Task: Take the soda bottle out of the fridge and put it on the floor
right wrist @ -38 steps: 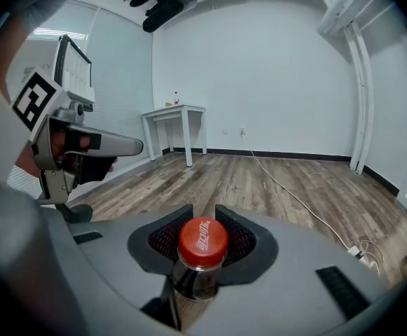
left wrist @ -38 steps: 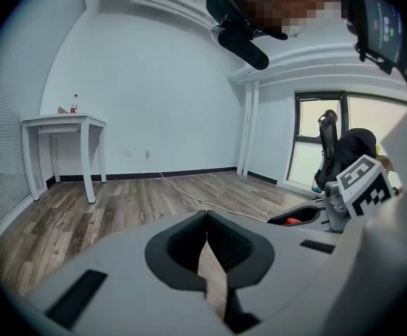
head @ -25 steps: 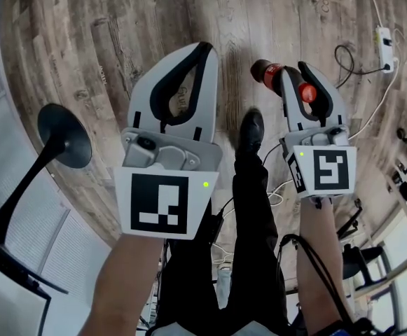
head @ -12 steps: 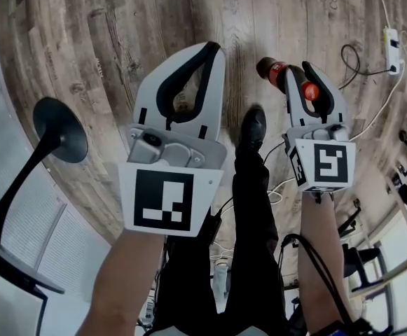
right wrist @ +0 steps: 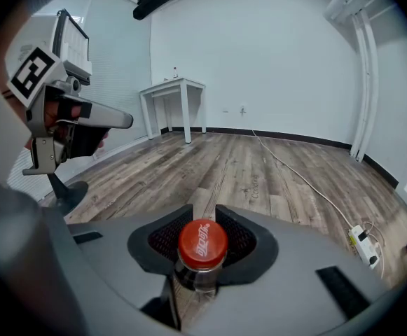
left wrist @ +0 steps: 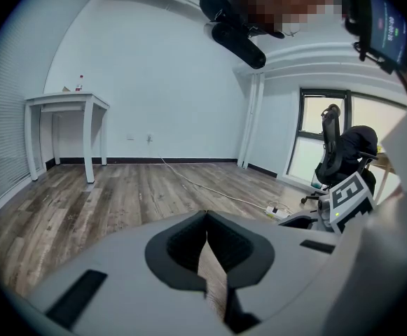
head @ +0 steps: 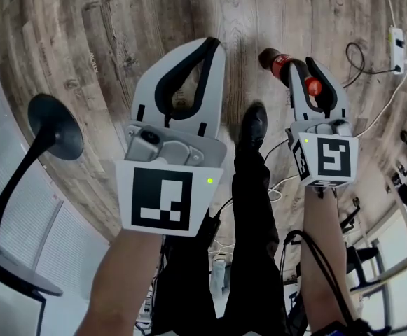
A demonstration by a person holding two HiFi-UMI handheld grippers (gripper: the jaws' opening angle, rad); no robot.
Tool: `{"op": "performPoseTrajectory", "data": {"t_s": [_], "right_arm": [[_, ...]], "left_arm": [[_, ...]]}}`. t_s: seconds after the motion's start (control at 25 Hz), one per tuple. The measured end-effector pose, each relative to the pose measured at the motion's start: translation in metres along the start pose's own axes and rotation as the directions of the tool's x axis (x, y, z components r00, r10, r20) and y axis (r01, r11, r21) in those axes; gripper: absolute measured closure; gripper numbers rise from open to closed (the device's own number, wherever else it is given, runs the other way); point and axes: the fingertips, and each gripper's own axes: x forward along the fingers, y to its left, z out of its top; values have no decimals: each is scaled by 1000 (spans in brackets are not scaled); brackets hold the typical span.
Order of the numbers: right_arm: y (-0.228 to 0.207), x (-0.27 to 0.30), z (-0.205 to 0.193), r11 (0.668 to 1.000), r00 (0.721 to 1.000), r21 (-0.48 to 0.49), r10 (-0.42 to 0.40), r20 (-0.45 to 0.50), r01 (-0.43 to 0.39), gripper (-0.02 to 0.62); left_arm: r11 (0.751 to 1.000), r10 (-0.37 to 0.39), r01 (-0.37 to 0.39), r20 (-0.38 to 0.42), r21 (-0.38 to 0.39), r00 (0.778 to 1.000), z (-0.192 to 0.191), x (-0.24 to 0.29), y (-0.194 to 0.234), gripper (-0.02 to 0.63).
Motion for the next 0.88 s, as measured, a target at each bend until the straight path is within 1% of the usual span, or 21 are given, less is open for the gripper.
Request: {"op": "performPoseTrajectory", "data": {"t_s": [0.6,0.88], "right_arm": [[4,17,-42,1000,999,0,-1,-52,1,480],[4,19,-62,1000,997,9,-11,-73,12,480]], "left_arm": [[1000,-2,1,-29,-29,1000,-37,7,3,589],[999,-16,15,-47,-30,999,-52,8,-1,589]]}}
